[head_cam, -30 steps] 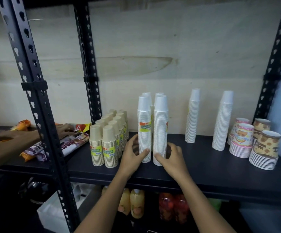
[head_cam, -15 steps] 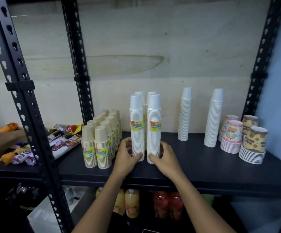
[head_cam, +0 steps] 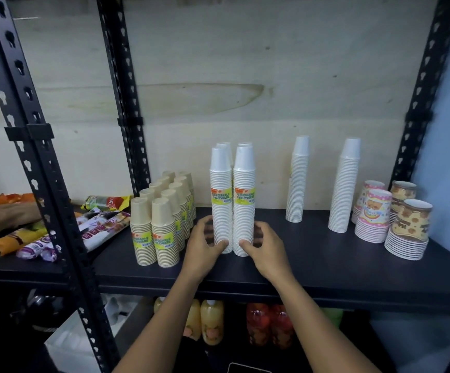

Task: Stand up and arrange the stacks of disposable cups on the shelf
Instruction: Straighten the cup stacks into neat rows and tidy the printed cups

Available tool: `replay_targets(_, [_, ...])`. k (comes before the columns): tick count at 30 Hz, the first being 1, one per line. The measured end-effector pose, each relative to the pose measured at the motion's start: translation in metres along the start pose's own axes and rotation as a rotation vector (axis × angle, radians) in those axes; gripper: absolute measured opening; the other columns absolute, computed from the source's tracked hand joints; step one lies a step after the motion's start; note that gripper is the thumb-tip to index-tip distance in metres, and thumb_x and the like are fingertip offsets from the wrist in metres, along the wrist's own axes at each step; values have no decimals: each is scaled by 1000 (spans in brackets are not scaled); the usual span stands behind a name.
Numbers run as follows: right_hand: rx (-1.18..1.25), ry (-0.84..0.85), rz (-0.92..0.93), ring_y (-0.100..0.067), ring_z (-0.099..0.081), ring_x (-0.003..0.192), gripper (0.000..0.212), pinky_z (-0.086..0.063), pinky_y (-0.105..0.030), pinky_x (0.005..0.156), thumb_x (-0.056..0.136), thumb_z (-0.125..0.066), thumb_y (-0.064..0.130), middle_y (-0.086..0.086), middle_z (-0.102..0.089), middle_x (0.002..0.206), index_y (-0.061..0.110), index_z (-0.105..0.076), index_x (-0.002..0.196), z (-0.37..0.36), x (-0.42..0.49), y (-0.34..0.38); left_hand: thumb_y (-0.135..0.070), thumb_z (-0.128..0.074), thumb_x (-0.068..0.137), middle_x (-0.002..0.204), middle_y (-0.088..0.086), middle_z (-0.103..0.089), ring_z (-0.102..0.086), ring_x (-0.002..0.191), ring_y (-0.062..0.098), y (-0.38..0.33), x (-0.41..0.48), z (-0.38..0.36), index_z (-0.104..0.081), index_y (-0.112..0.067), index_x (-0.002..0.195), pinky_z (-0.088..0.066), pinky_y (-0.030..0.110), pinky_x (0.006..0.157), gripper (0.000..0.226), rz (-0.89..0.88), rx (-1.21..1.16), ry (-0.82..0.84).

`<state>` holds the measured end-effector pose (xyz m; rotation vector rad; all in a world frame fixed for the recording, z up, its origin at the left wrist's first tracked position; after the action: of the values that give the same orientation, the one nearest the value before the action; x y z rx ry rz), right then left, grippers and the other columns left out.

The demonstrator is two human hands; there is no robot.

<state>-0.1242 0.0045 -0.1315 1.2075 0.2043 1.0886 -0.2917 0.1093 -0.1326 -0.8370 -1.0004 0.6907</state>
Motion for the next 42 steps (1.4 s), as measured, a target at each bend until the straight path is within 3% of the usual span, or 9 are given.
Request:
replay_targets(7, [11, -19, -3, 2, -63, 99, 54, -46, -9, 71, 87, -79, 28, 9, -63, 125, 24, -55, 136, 0, 0, -1, -16, -84, 83, 127, -9, -63, -63, 112, 4, 4, 1, 0, -47, -27, 145, -53, 22, 88, 72, 28, 5, 0])
replay_targets(12, [23, -28, -26, 2, -64, 97, 55, -48, -14, 76, 87, -79, 27, 10, -64, 124, 23, -54, 137, 1, 2, -3, -22, -83, 84, 135, -7, -62, -61, 117, 2, 8, 3, -2, -48, -25, 149, -55, 27, 95, 74, 51, 28, 30])
replay_targets(15, [26, -24, -27, 1, -65, 99, 55, -49, -16, 79, 88, -78, 27, 11, -65, 124, 24, -54, 137, 0, 2, -2, -25, -82, 85, 140, -4, -60, -60, 122, 5, 10, 4, -3, -51, -26, 148, -52, 21, 94, 70, 50, 50, 45])
replay_targets(20, [34, -39, -33, -5, -66, 102, 55, -50, -19, 83, 89, -77, 27, 9, -65, 126, 24, -54, 138, -1, 3, -3, -20, -79, 89, 139, -10, -63, -60, 121, 1, 6, 2, -6, -49, -26, 150, -52, 32, 105, 68, 69, 9, 82])
replay_targets(26, [52, -30, -45, -7, -66, 110, 56, -51, -23, 88, 89, -77, 29, 8, -64, 131, 23, -53, 139, -3, 4, -6, -12, -76, 90, 125, -19, -64, -57, 99, -24, 5, 0, -8, -49, -28, 149, -50, 11, 93, 66, 86, 11, 96])
replay_targets(30, [31, 4, -65, -7, -64, 111, 54, -50, -25, 87, 91, -73, 32, 7, -63, 134, 23, -51, 140, -6, 4, -8, -13, -75, 91, 131, -17, -64, -57, 101, -26, 3, 0, -9, -47, -29, 151, -50, 16, 99, 68, 77, 10, 110])
replay_targets(34, [16, 8, -63, -7, -64, 107, 55, -46, -19, 80, 91, -72, 32, 6, -64, 132, 21, -50, 141, -6, 4, -7, -14, -75, 91, 131, -17, -64, -57, 101, -27, 3, 0, -8, -46, -29, 152, -46, 3, 88, 69, 79, 14, 112])
replay_targets(39, [38, 12, -73, -5, -64, 109, 63, -46, -15, 80, 87, -78, 31, 10, -62, 132, 22, -49, 142, -5, 3, -8, -14, -79, 87, 124, -30, -63, -60, 112, -17, 5, 0, -9, -41, -36, 152, -50, 24, 105, 78, 84, -17, 114])
replay_targets(42, [54, 20, -74, -6, -64, 110, 68, -49, -18, 84, 82, -83, 31, 9, -61, 132, 23, -49, 140, -2, 2, -9, -22, -82, 85, 143, -14, -56, -55, 127, 0, 5, 0, -5, -27, -25, 161, -46, 30, 110, 94, 93, -2, 54])
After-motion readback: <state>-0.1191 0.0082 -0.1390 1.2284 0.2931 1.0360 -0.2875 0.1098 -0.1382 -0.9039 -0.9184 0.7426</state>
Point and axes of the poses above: each hand's wrist, its own x-axis towards the middle knuckle, its own z-axis out of the back of the hand, y = z × x, the point moved 8 cm from there along x, towards the middle knuckle
